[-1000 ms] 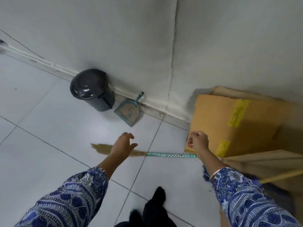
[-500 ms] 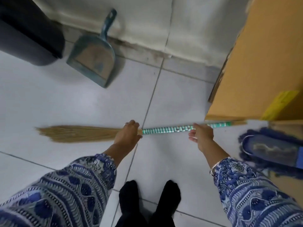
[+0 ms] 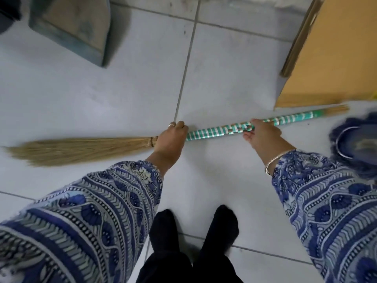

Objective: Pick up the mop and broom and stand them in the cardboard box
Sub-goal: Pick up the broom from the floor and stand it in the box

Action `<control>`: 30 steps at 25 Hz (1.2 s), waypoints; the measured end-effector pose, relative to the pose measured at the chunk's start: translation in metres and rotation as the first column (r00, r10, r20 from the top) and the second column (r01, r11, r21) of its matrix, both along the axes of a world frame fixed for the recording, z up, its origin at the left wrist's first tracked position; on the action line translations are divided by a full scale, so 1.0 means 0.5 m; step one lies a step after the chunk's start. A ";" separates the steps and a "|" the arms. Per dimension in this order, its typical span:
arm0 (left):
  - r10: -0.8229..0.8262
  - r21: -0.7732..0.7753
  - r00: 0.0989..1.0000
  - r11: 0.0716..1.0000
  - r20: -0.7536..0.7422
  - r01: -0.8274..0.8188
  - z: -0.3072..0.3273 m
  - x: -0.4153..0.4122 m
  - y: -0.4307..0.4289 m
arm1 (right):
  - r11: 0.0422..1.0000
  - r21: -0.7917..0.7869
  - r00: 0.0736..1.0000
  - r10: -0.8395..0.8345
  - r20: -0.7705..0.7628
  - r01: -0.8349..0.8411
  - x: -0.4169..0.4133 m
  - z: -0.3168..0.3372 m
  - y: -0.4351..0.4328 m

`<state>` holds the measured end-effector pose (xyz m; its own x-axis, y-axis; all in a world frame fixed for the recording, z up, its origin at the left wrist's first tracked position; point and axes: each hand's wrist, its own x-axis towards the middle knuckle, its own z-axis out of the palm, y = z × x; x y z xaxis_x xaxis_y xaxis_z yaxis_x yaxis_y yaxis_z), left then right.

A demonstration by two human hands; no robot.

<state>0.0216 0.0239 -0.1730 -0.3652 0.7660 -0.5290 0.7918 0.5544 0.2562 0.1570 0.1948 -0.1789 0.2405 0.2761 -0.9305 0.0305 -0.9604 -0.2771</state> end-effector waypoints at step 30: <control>-0.121 0.506 0.981 0.862 0.152 0.029 1.458 0.480 0.394 | 0.369 0.914 0.973 0.209 0.096 -0.169 0.495 1.718 0.212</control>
